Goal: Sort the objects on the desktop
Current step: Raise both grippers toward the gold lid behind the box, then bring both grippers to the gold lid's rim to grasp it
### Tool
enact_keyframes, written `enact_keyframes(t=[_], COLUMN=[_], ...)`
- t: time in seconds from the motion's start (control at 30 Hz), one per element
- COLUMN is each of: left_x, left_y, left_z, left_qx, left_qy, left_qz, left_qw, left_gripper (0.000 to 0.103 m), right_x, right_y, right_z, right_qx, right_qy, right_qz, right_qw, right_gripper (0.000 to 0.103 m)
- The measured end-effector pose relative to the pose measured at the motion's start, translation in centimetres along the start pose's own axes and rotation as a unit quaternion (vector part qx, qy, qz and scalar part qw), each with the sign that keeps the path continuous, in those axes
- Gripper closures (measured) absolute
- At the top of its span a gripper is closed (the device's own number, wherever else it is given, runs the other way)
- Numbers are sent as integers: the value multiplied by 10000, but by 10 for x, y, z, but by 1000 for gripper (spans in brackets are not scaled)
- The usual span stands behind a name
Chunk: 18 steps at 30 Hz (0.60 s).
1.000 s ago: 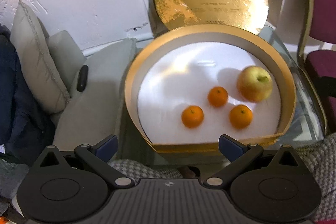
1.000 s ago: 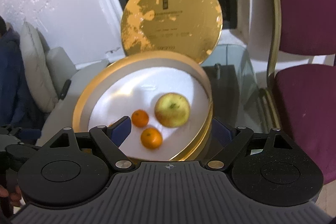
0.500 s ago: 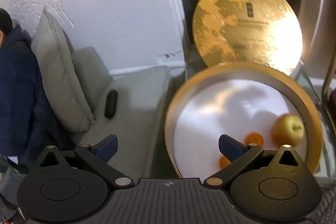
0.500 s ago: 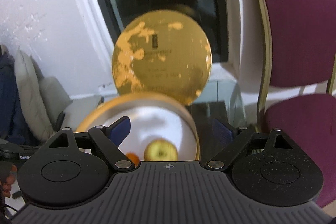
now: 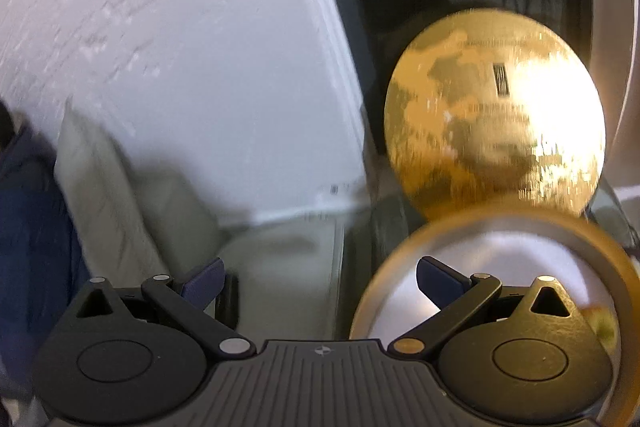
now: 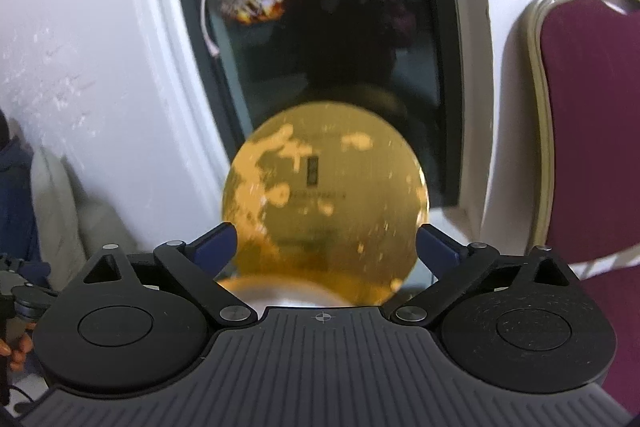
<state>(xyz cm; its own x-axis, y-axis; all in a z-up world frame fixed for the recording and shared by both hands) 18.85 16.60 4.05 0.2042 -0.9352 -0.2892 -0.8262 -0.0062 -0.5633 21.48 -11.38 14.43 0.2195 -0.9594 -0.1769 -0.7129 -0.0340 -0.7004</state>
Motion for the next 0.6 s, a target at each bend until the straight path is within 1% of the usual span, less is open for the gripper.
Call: enact_keyframes(t=[0.1, 0.23, 0.3, 0.4, 0.5, 0.6], left_x=[4, 11, 15, 20, 28, 34], left_y=[-29, -61, -74, -86, -95, -101], left_z=[10, 33, 46, 62, 79, 96], left_qx=[256, 325, 309, 304, 304, 221], left_qy=[187, 334, 458, 517, 550, 848], left_qz=[33, 5, -46, -105, -84, -173], left_qw=[9995, 9989, 9985, 9981, 9980, 9960], left_gripper=[1, 1, 1, 1, 1, 1], right_x=[15, 40, 49, 60, 70, 76], right_y=[-19, -42, -51, -62, -72, -79], right_z=[15, 33, 43, 56, 70, 89], right_qx=[144, 486, 581, 757, 847, 861], right_qy=[100, 302, 438, 595, 578, 521], right_qz=[122, 413, 454, 452, 483, 538], right_qw=[9998, 9975, 9963, 9943, 9936, 9935], right_gripper=[3, 1, 1, 0, 0, 1])
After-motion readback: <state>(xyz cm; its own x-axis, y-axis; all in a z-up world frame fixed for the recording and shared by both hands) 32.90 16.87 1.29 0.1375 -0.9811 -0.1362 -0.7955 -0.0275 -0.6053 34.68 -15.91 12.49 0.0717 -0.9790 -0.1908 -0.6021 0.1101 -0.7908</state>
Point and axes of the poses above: each gripper's, at about its wrist camera, not at the fingertips, and z roughly the way its jaws point, x to its right, y to its underside, the point moved 9 cm from there along z, roughly the way its jaws point, and after that the axes turned 14 degrees about -x, right-handed, at the moved point
